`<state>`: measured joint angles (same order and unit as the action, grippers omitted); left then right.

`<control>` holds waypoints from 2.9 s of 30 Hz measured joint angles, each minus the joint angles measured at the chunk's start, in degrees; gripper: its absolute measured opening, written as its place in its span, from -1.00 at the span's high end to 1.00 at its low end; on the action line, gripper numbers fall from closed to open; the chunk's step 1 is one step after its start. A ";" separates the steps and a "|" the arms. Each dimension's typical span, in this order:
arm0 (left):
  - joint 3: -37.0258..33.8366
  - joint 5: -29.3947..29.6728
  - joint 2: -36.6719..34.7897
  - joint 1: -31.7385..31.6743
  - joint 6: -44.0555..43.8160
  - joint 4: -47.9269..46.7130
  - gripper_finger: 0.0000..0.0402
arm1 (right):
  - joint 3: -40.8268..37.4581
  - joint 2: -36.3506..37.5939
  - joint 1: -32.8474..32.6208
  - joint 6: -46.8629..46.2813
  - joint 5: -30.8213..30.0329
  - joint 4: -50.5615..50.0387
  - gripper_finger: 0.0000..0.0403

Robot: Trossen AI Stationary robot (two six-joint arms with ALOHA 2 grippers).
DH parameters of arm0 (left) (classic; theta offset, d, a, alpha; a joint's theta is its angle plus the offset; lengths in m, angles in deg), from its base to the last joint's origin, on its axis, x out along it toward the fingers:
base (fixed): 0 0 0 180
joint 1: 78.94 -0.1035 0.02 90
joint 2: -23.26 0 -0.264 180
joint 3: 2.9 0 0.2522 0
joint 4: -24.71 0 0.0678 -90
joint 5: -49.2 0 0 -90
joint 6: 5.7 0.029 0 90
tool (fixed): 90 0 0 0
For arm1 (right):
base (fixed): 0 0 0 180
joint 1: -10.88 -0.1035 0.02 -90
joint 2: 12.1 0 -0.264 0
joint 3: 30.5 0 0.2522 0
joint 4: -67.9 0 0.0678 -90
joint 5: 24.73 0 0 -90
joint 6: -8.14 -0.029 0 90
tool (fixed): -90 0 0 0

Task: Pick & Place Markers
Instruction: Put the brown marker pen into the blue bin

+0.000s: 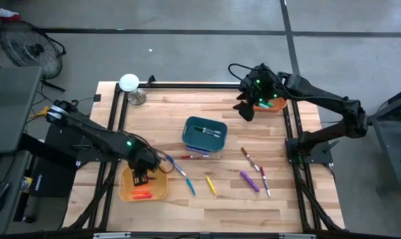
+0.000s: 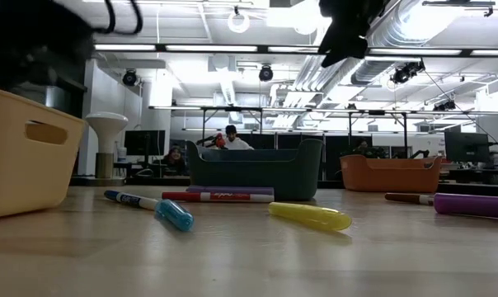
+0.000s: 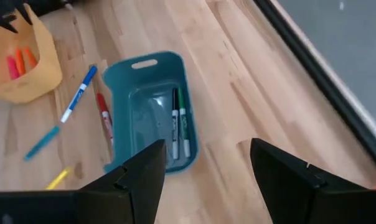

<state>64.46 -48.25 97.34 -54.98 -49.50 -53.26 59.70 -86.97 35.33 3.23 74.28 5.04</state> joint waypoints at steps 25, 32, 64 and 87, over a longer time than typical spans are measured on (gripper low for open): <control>0.00 49.81 -16.58 0.00 10.66 20.97 0.32 | -19.62 -2.08 -25.87 -49.08 -15.41 -9.61 -0.10; 0.00 49.76 -16.58 0.00 15.30 26.12 0.32 | -28.59 -2.08 -28.29 -51.64 -12.40 -2.52 -0.10; 0.00 42.77 -16.58 0.02 19.57 31.69 0.32 | -31.94 -15.46 -34.76 -55.87 -2.86 5.84 0.12; 0.00 42.31 -16.58 0.02 22.49 31.06 0.32 | -31.36 -20.74 -38.42 -59.60 -7.56 6.98 0.13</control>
<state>64.46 -5.93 80.75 -54.96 -27.01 -22.20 28.34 -107.72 -3.09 -56.37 66.72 12.01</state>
